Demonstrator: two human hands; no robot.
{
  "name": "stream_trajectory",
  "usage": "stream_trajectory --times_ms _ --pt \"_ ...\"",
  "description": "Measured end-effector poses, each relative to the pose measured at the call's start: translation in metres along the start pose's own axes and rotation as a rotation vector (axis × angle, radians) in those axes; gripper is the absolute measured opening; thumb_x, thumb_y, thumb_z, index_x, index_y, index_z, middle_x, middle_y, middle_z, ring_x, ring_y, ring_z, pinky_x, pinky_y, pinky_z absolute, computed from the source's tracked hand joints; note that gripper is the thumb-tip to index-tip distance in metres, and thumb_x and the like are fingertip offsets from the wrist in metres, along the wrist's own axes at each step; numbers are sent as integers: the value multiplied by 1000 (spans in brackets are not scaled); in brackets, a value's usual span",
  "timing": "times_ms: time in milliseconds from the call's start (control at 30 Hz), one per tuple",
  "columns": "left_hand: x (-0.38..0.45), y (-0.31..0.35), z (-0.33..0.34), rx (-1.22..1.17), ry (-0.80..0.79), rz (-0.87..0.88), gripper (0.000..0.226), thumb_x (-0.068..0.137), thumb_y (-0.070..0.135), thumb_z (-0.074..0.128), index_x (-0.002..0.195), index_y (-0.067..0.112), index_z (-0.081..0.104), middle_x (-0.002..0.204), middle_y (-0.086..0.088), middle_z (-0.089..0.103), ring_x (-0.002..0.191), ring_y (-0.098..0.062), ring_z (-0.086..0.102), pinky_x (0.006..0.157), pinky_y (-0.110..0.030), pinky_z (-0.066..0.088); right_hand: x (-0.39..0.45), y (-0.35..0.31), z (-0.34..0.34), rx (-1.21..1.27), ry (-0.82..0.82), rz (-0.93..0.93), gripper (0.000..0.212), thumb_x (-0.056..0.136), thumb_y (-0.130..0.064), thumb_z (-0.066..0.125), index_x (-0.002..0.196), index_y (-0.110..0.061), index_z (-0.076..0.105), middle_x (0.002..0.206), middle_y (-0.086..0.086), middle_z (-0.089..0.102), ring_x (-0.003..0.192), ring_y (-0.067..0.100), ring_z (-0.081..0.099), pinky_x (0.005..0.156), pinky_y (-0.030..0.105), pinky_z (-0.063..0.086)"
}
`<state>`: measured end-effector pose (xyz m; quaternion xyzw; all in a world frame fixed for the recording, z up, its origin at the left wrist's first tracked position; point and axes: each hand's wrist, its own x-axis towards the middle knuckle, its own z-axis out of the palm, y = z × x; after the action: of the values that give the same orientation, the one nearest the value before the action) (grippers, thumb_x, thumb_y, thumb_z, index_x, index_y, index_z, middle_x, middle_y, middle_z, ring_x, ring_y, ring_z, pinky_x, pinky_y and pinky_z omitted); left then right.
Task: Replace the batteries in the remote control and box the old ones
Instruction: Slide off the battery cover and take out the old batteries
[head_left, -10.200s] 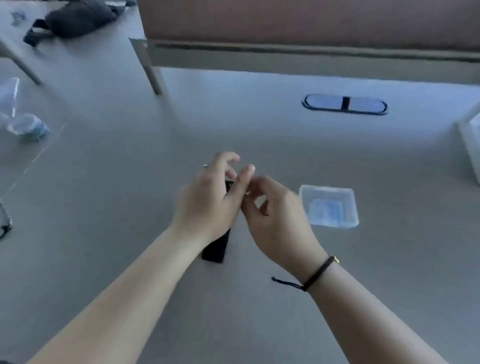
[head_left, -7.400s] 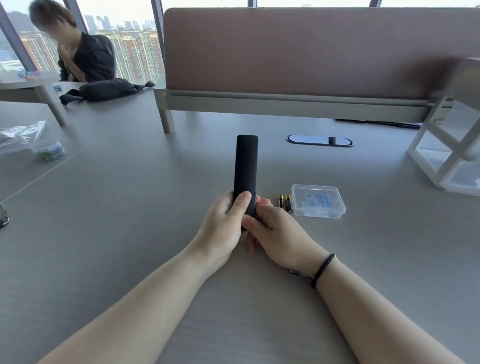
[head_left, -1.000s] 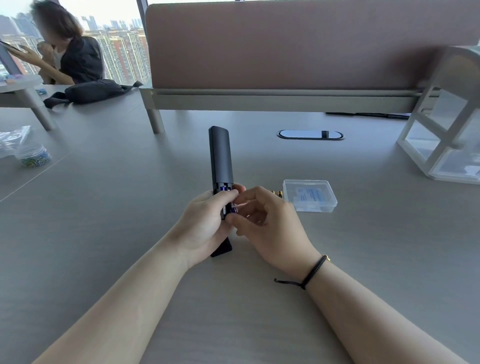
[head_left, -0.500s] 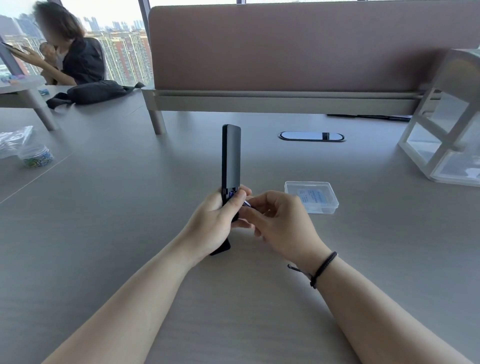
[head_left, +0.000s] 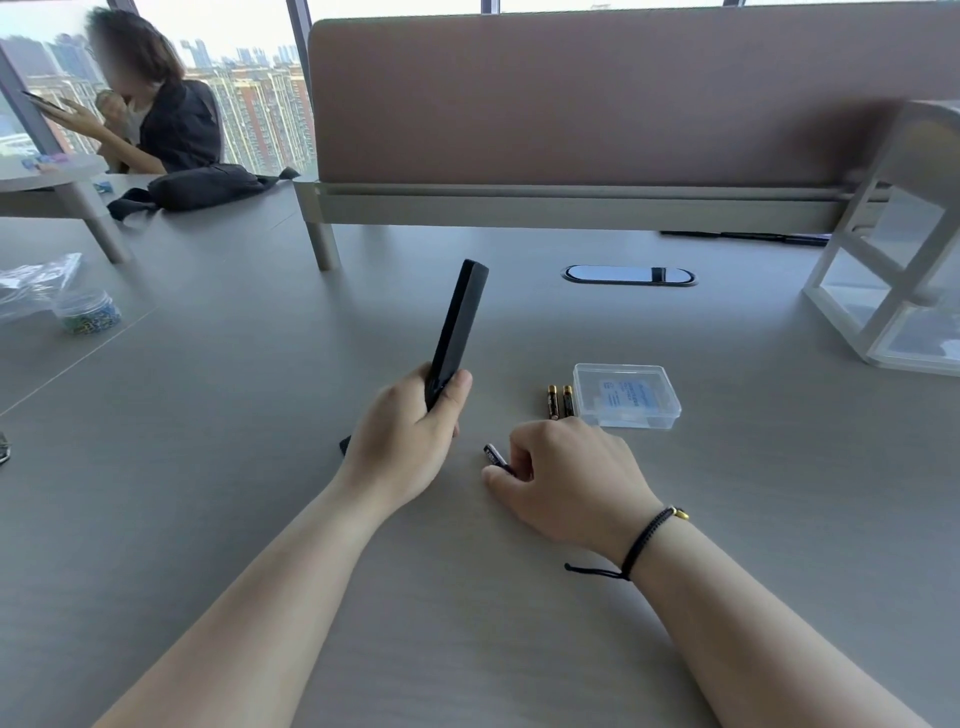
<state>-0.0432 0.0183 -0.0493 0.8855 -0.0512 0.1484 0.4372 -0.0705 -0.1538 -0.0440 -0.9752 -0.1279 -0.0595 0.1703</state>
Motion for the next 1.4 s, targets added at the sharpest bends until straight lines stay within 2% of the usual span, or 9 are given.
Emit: stream_trajectory --times_ms 200,367,500,667,800,967,1067,1233,1400 --pt "-4 15 6 -561 -116 -70 34 103 32 43 99 5 62 59 -7 58 44 -18 42 45 -24 34 0 -1 0 -19 2 -7 41 84 -58 53 68 -20 50 76 -2 66 77 27 62 61 32 43" --pt "-4 22 5 -845 -184 -250 49 101 46 36 111 5 60 59 -12 56 38 -19 38 42 -22 27 1 0 0 -15 24 -10 45 84 -60 54 67 -18 51 73 -1 65 75 28 62 61 32 43" --pt "-4 24 3 -988 -251 -299 63 99 56 28 115 4 58 60 -12 53 38 -18 35 47 -29 22 4 1 0 113 91 22 49 82 -58 60 56 -20 44 59 -3 56 62 21 55 53 29 37" --pt "-6 26 0 -981 -281 -307 71 97 62 24 117 4 58 61 -12 53 43 -20 37 48 -30 23 9 4 -4 501 304 5 28 81 -27 72 65 -26 50 49 -8 46 48 10 43 49 26 36" --pt "-8 28 4 -962 -328 -318 71 86 68 31 109 10 64 65 -6 55 48 -20 41 46 -25 31 4 -2 -5 628 307 -99 11 84 -25 74 88 -24 64 53 -2 55 47 4 49 49 16 33" --pt "-11 26 6 -894 -393 -324 71 79 72 35 80 6 59 65 -8 53 49 -19 44 47 -27 36 2 -5 -1 575 301 -188 27 83 -27 76 109 -30 68 55 -4 58 48 9 51 51 27 43" --pt "-11 26 5 -880 -408 -298 73 80 73 34 81 3 57 65 -9 50 49 -20 43 47 -27 37 3 -4 -1 582 305 -195 28 84 -26 76 110 -31 68 55 -1 60 48 10 49 52 29 43" --pt "-13 28 5 -806 -421 -245 73 86 70 27 80 2 54 61 -7 48 48 -19 39 49 -27 34 2 -5 -1 599 279 -189 28 83 -22 76 108 -29 66 52 -7 57 48 9 51 52 19 38" --pt "-14 26 6 -739 -426 -185 74 85 72 28 78 3 55 58 -5 46 48 -20 36 49 -27 33 1 -5 -3 643 224 -179 29 81 -20 77 106 -25 62 50 -7 56 45 10 50 52 19 38"
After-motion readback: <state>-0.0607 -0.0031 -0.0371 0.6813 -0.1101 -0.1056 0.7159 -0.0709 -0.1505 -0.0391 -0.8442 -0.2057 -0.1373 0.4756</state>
